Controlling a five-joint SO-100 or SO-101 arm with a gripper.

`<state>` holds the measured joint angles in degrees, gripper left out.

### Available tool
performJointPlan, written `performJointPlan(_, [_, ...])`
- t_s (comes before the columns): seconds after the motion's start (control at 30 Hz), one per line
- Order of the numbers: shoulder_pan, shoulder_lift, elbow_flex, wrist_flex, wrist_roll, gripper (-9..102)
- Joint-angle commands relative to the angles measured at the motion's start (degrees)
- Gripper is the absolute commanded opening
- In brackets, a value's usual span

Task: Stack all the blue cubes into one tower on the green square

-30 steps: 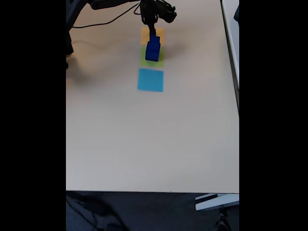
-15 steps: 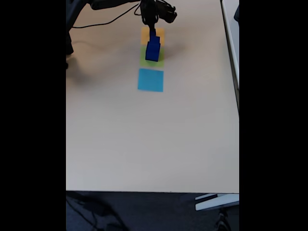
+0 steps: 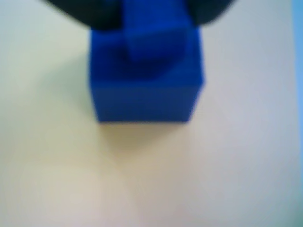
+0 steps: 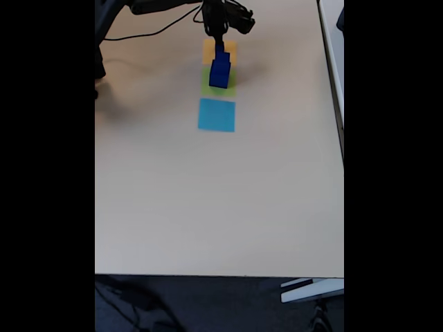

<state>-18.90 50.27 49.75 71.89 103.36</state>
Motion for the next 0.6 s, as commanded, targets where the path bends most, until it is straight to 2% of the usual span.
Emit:
performJointPlan(0.0, [0.44,3.60,-2.46,-0.09,-1.58,0])
performJointPlan(0.23, [1.32,5.01,-4.13,-0.35,-6.06,0])
performJointPlan(0.57, [3.87,6.68,-9.05,-1.67,-22.06,0])
